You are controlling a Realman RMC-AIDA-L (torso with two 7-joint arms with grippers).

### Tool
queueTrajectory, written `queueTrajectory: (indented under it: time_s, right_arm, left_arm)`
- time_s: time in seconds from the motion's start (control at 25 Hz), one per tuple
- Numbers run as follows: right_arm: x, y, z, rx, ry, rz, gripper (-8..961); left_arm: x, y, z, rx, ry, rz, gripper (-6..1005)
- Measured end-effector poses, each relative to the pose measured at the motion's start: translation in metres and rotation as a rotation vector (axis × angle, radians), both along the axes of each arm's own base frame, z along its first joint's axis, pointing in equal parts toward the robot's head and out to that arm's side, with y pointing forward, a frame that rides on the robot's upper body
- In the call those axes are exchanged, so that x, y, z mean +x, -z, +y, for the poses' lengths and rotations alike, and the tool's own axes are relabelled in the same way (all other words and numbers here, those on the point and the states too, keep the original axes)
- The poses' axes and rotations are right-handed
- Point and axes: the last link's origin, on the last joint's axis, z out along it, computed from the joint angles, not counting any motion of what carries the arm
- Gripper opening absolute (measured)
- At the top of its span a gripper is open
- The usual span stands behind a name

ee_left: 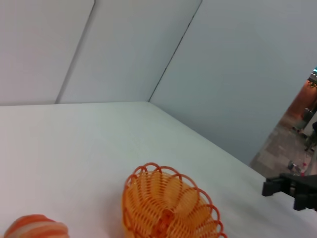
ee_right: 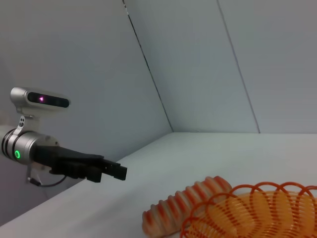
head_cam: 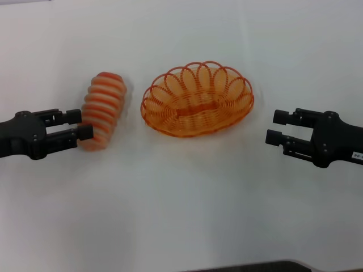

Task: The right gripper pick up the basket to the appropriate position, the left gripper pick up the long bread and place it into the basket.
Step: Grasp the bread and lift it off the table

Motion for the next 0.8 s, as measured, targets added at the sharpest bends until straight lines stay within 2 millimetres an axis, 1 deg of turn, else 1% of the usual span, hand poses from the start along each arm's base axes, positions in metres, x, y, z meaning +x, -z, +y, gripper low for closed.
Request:
queueTrajectory:
  time_s: [0.16, 0.28, 0.4, 0.48, 0.56, 0.64, 0.72, 0.8]
  right_arm:
    - [0.001, 0.000, -0.002, 0.011, 0.000, 0.005, 583]
    - [0.001, -0.001, -0.001, 0.023, 0.004, 0.009, 583]
    - [0.002, -0.004, 0.000, 0.043, 0.015, 0.019, 583]
    - [0.002, -0.005, 0.000, 0.053, 0.020, 0.025, 583]
    - [0.002, -0.006, 0.001, 0.060, 0.024, 0.030, 583]
    - [0.003, -0.008, 0.002, 0.071, 0.031, 0.034, 583]
    - [0.003, -0.009, 0.002, 0.082, 0.037, 0.037, 583]
    - [0.004, -0.010, 0.002, 0.088, 0.041, 0.039, 583]
  left_arm:
    - [-0.001, 0.000, 0.002, 0.006, -0.011, 0.002, 596]
    - [0.004, -0.002, 0.009, 0.031, -0.043, -0.025, 596]
    - [0.013, -0.011, 0.023, 0.057, -0.089, -0.052, 596]
    - [0.019, -0.015, 0.036, 0.076, -0.138, -0.028, 596]
    - [0.024, -0.020, 0.051, 0.086, -0.217, 0.033, 597]
    - [0.034, -0.022, 0.064, 0.078, -0.262, 0.124, 597]
    - [0.046, -0.021, 0.071, 0.062, -0.269, 0.204, 597]
    - [0.058, -0.013, 0.076, 0.035, -0.284, 0.307, 597]
